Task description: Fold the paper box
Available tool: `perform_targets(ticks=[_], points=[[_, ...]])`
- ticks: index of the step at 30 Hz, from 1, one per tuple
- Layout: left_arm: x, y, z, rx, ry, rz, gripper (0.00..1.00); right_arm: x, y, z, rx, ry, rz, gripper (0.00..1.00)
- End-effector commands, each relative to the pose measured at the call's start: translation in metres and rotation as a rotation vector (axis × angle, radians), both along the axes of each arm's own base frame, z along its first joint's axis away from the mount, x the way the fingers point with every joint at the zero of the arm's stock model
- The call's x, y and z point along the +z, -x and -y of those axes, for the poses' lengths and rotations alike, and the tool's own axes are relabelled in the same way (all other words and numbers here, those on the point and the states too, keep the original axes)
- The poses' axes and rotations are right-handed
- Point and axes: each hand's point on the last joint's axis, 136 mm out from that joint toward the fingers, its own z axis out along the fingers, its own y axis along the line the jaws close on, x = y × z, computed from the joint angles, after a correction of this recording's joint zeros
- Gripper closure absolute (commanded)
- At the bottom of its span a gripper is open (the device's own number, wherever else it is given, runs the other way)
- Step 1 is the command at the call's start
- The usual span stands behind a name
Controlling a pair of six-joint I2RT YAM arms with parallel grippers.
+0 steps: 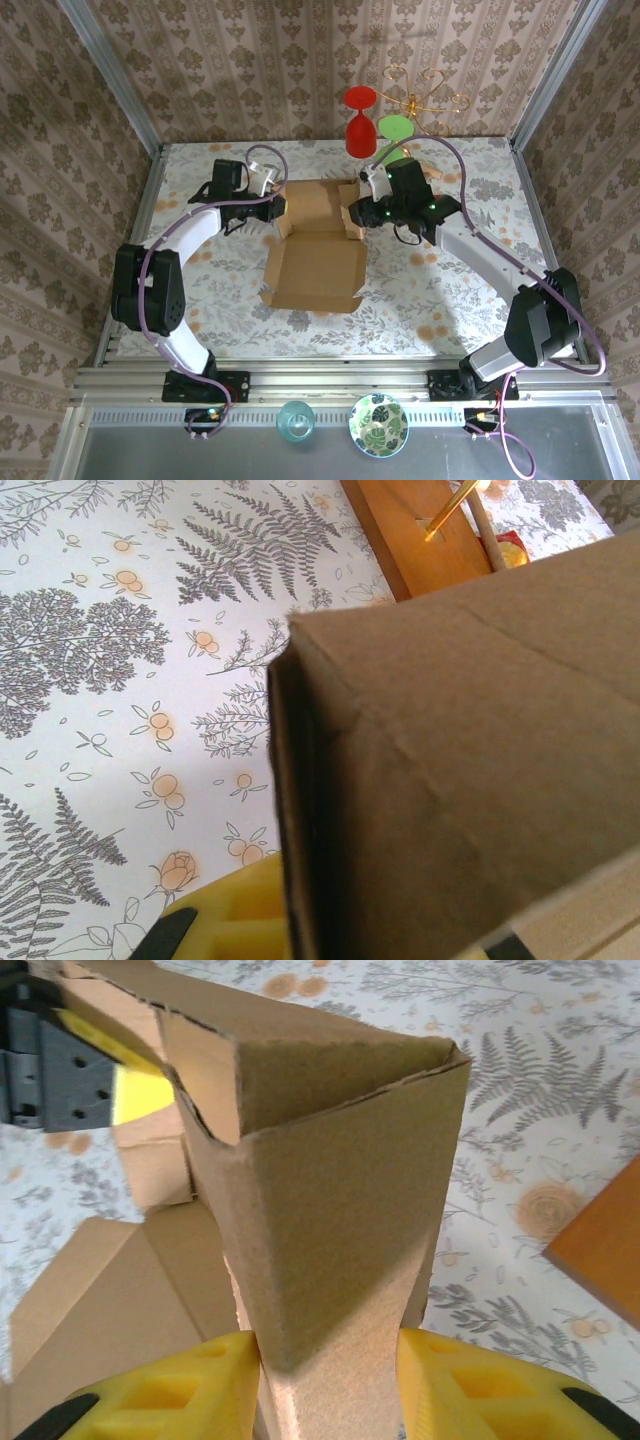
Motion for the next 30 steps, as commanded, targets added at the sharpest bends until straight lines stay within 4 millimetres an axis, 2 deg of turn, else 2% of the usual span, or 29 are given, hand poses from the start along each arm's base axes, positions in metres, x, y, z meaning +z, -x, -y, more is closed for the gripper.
perform_targets(ticks=[1,6,10,17,30], points=[[0.018,0.013,0.007,-0.039,0.028,0.013,1.0,-0.007,-0.012,0.011,-0.092,0.126,0.015,0.6],[0.018,0.016,0.01,-0.046,0.028,0.005,1.0,-0.013,-0.019,0.012,-0.187,0.223,0.039,0.61],[0.015,0.015,0.009,-0.027,-0.001,-0.001,1.0,-0.016,-0.025,0.012,-0.239,0.279,0.045,0.73],[0.015,0.016,0.012,-0.007,-0.019,-0.014,1.0,-0.013,-0.03,0.019,-0.358,0.419,0.069,1.0],[0.013,0.014,0.013,0.071,-0.101,-0.1,1.0,-0.005,-0.03,0.05,-0.622,0.686,-0.003,1.0]])
